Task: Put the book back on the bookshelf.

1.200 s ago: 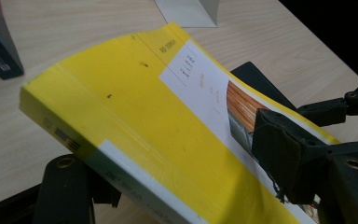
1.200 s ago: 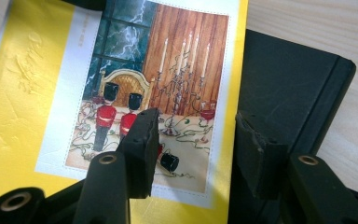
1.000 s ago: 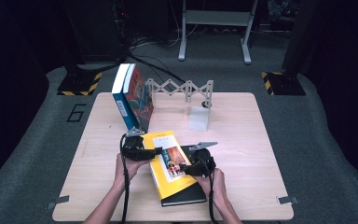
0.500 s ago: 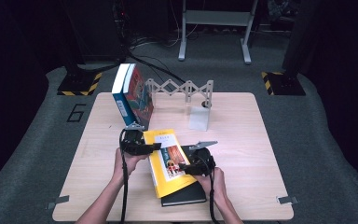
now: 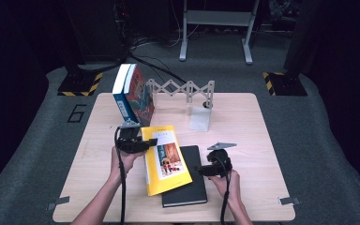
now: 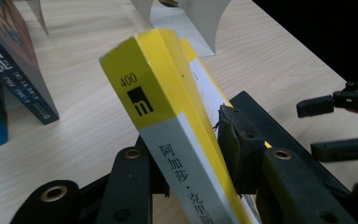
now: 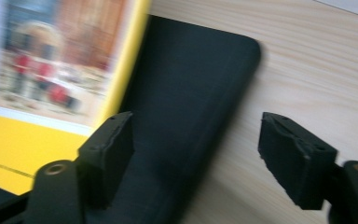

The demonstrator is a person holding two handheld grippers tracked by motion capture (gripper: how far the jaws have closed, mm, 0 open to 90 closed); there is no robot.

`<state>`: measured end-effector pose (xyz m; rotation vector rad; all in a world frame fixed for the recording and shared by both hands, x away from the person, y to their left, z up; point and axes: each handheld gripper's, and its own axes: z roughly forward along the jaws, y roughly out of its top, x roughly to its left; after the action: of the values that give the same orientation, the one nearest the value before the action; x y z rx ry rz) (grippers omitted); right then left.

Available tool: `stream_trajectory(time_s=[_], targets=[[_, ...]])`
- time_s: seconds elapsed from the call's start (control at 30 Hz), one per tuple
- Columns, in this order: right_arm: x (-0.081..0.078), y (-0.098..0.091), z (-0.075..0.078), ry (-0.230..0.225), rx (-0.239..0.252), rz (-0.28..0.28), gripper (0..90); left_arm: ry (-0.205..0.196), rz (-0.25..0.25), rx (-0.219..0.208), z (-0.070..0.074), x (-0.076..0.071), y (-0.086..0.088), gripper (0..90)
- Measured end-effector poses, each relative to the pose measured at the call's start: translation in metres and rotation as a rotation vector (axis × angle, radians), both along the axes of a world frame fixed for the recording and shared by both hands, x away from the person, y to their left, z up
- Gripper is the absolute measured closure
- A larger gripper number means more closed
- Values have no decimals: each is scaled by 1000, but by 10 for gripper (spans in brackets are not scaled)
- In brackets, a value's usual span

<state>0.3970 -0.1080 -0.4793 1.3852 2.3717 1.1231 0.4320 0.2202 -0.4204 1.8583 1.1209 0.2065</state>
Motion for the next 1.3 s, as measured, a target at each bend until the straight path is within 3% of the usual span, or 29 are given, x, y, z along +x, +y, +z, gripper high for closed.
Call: stream_trajectory(time_s=[0.23, 0.3, 0.43, 0.53, 0.67, 0.77, 0.9, 1.0, 1.3], targets=[[3, -52, -20, 23, -6, -155, 134, -9, -8, -24, 10, -2, 0, 696], [3, -63, -25, 0, -36, -191, 100, -16, -19, -36, 14, -2, -1, 709], [5, -77, -34, -4, -93, -278, 31, -48, -43, -45, 28, -5, -6, 741], [6, -81, -40, -1, -119, -306, 25, -89, -57, -43, 41, -10, -12, 758], [7, -83, -42, -24, -146, -321, 6, -143, -77, -37, 57, -15, -15, 761], [8, -84, -43, -36, -166, -328, 0, -173, -79, -50, 69, -18, -17, 762], [10, -84, -46, -58, -193, -337, 0, -232, -69, -35, 85, -19, -18, 762], [10, -83, -47, -64, -184, -345, 0, -294, -54, 29, 94, -17, -21, 762], [10, -86, -49, -93, -179, -343, 0, -358, 11, 58, 102, -4, -24, 762]])
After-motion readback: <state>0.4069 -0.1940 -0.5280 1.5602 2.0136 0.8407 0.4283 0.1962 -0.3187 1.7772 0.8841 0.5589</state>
